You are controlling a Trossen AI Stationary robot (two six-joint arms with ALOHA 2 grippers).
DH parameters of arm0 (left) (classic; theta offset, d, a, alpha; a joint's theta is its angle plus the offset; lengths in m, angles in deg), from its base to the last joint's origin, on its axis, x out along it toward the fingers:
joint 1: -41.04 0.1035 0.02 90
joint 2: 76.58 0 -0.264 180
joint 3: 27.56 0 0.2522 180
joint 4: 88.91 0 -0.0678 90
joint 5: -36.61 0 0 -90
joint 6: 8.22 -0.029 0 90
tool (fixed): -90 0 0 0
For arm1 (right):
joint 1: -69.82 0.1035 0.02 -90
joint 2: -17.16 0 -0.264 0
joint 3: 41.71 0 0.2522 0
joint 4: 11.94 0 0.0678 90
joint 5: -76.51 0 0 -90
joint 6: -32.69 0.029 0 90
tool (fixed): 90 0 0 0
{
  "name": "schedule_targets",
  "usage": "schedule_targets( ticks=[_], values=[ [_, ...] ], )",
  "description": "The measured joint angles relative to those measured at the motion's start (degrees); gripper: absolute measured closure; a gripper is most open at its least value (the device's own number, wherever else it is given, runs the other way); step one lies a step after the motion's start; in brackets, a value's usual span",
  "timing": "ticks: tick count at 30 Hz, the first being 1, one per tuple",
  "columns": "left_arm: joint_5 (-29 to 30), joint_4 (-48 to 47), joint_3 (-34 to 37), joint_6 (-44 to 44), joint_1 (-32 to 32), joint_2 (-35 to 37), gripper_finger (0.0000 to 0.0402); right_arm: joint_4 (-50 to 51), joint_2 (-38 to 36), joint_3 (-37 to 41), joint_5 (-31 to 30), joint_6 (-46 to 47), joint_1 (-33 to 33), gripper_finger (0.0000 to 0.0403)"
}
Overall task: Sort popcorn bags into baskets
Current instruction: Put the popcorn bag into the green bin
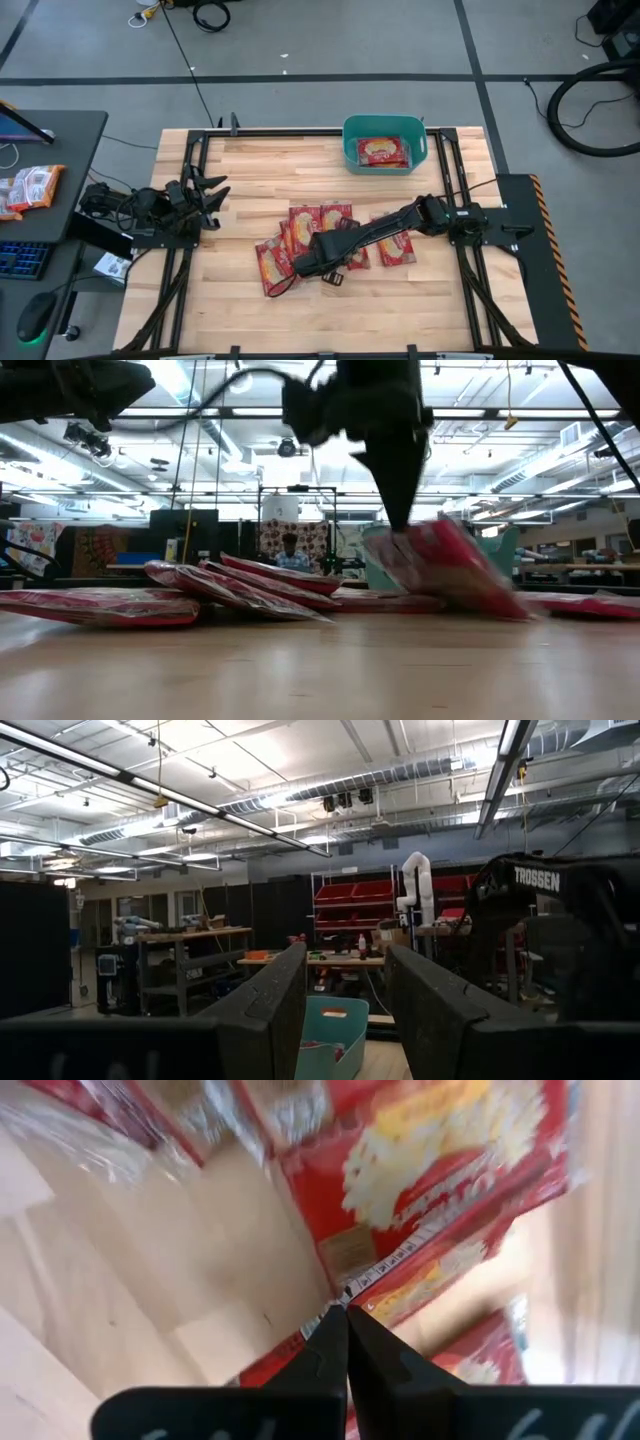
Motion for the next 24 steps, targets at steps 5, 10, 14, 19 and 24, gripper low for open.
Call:
schedule_targets(
  ticks=[5,10,14,19,24],
  values=[
    [0.00,-0.09,0.00,0.00,0.01,0.00,0.0258,0.24,-0.98,-2.07,-3.30,-2.17,0.11,0.0400],
    [0.02,-0.06,0.00,0.00,0.01,0.01,0.0258,0.19,-1.43,-2.43,-5.01,-5.05,0.20,0.0401],
    [0.01,-0.06,0.00,0.00,0.01,0.00,0.0258,0.22,-1.72,-2.48,-4.99,-5.14,0.19,0.0401],
    [0.00,-0.06,0.00,0.00,0.00,0.00,0.0258,-0.12,-1.74,-2.48,-5.20,-3.15,0.19,0.0378],
    [0.00,-0.08,0.00,0.00,0.00,0.01,0.0258,-3.33,-1.75,-2.48,-7.65,-1.02,0.58,0.0350]
  ],
)
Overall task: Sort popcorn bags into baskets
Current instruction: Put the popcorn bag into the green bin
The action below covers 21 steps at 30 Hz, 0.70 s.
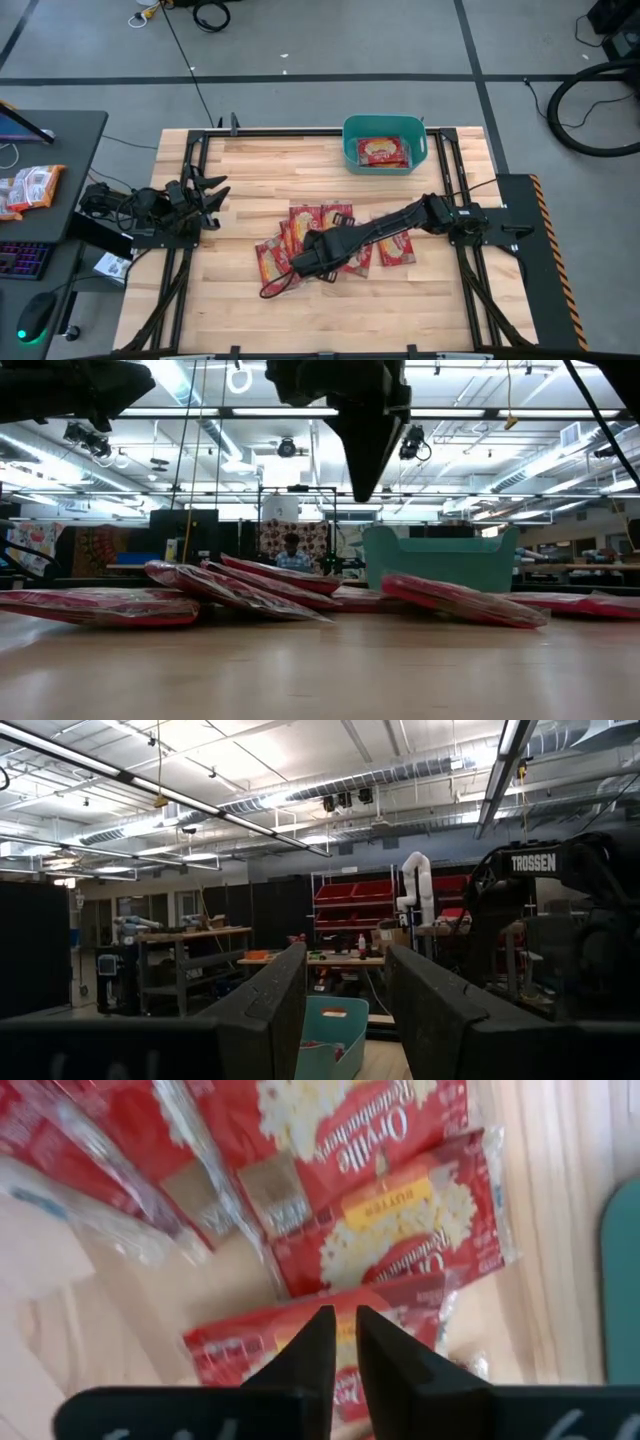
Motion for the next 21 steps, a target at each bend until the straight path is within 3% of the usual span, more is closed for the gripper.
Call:
schedule_targets(
  ticks=[11,17,21],
  values=[
    [0.00,-0.52,0.00,1.18,-0.02,-0.02,0.0258,-2.43,-0.09,0.39,2.91,9.74,0.44,0.0269],
    [-0.08,-1.74,0.00,4.20,0.00,0.01,0.0258,-4.26,-0.20,2.89,2.65,10.06,1.49,0.0231],
    [-3.80,-5.15,0.00,8.90,0.01,-0.02,0.0258,-0.17,-0.13,3.69,-2.94,10.15,3.16,0.0220]
  ],
)
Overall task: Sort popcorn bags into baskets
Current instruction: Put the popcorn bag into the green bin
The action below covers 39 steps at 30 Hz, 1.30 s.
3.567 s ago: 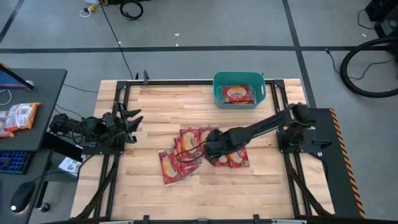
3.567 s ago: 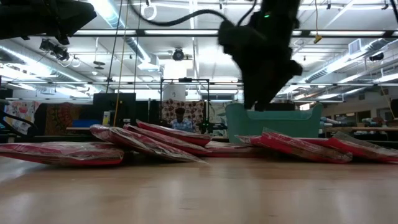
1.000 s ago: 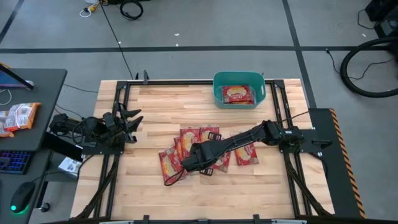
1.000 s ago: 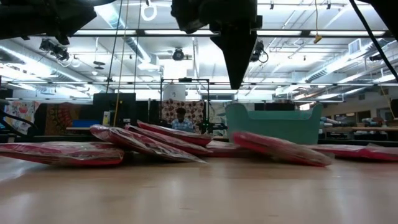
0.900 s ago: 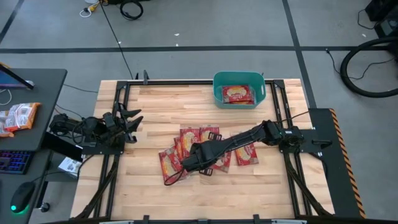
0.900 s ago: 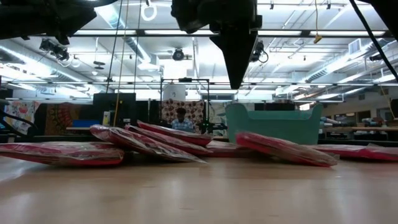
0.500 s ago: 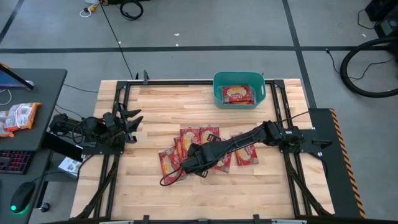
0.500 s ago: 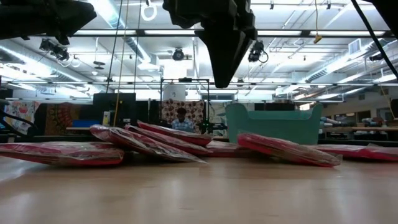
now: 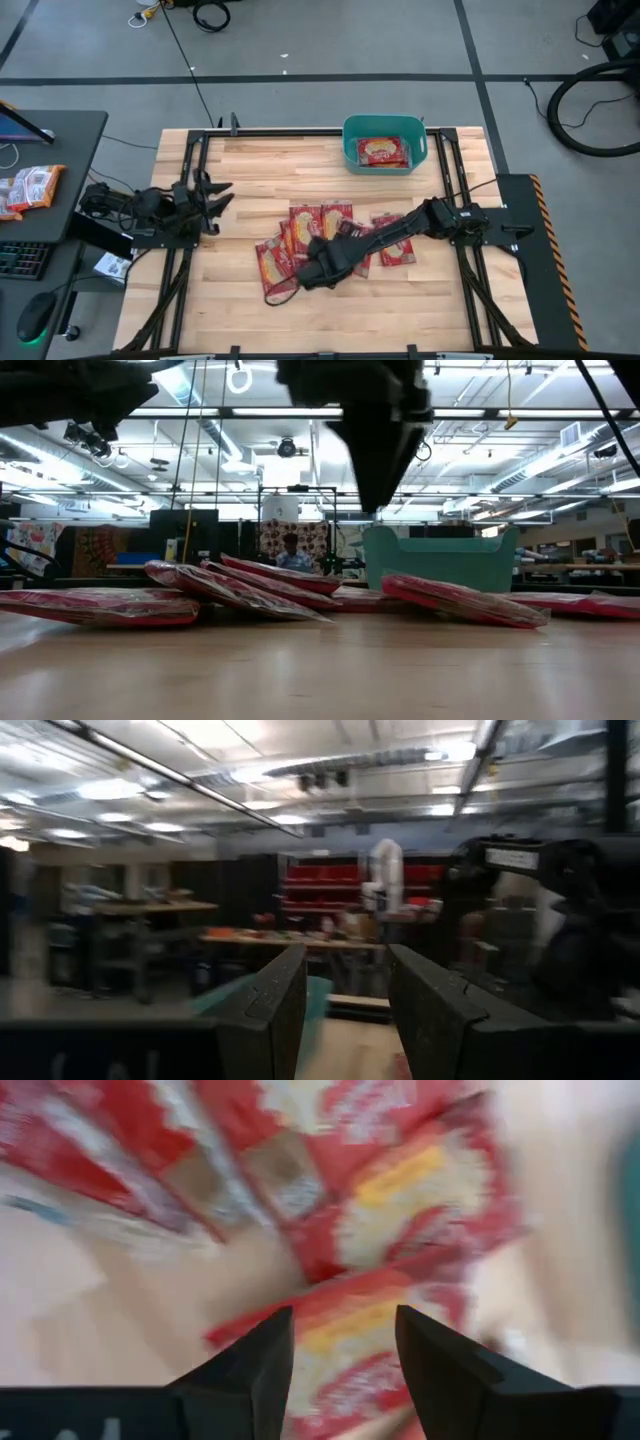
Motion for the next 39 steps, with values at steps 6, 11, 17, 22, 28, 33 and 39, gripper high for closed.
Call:
schedule_targets(
  ticks=[6,11,17,22,28,33,39],
  values=[
    [-3.47,-0.75,0.00,6.12,-0.02,-2.03,0.0258,2.16,-1.66,2.22,-3.28,2.09,2.36,0.0217],
    [-3.76,-2.21,-1.22,10.32,-0.02,-6.78,0.0258,3.24,-4.62,6.78,-3.25,4.97,3.48,0.0226],
    [-4.16,-2.69,-3.38,13.51,-0.02,-15.70,0.0258,-1.79,-10.98,16.97,-2.83,6.15,3.83,0.0229],
    [-4.18,-1.76,-4.99,14.95,0.00,-22.14,0.0258,-8.23,-17.82,27.34,-2.02,6.53,3.77,0.0230],
    [-4.16,-1.63,-7.30,15.69,0.00,-28.78,0.0258,-17.38,-25.48,38.30,-1.98,6.77,3.72,0.0230],
    [-4.17,-0.31,-8.66,15.72,0.00,-33.17,0.0258,-23.37,-29.12,44.07,-1.93,6.94,3.31,0.0230],
    [-4.18,2.60,-8.98,15.64,0.00,-36.70,0.0258,-25.11,-29.83,45.59,-1.54,6.57,3.31,0.0230]
  ],
)
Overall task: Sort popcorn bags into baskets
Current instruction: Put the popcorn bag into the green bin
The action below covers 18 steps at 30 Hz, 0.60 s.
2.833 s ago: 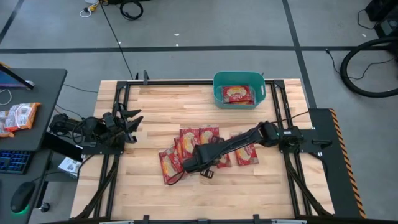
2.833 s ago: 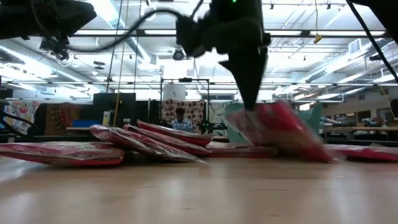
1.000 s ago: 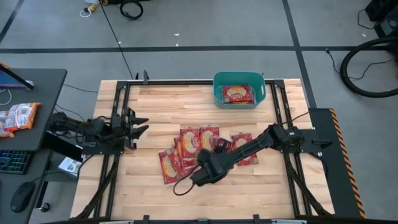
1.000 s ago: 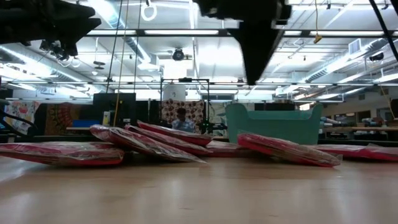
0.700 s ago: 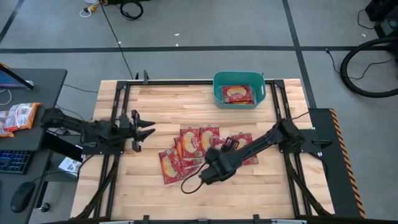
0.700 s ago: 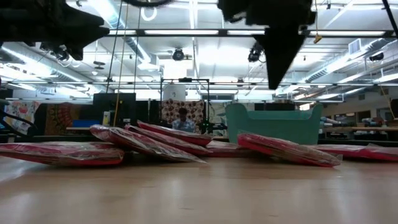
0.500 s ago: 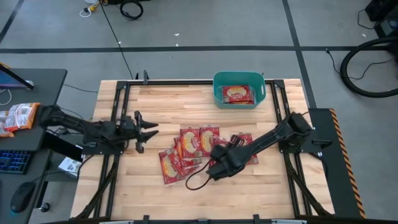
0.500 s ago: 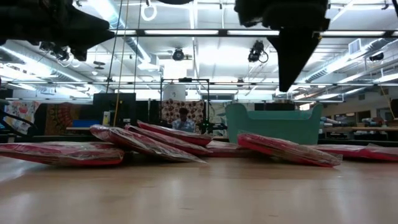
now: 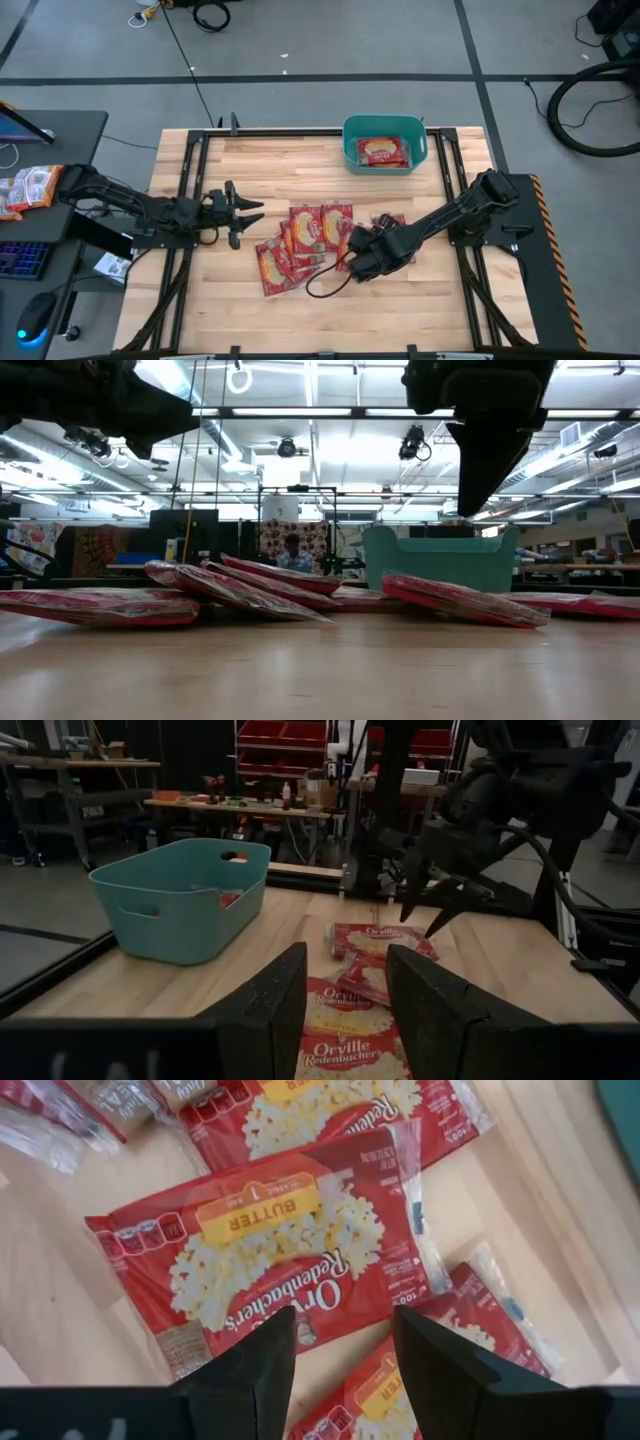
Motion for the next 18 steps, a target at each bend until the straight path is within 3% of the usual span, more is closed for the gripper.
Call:
schedule_targets(
  ticks=[9,18],
  values=[
    [-0.02,2.09,-0.02,-0.17,0.00,-1.28,0.0258,-12.76,3.42,-0.28,1.01,-8.32,0.52,0.0209],
    [0.04,2.21,-0.02,-1.09,0.00,-1.28,0.0258,-13.54,10.84,-5.48,2.53,-13.62,1.05,0.0172]
  ],
)
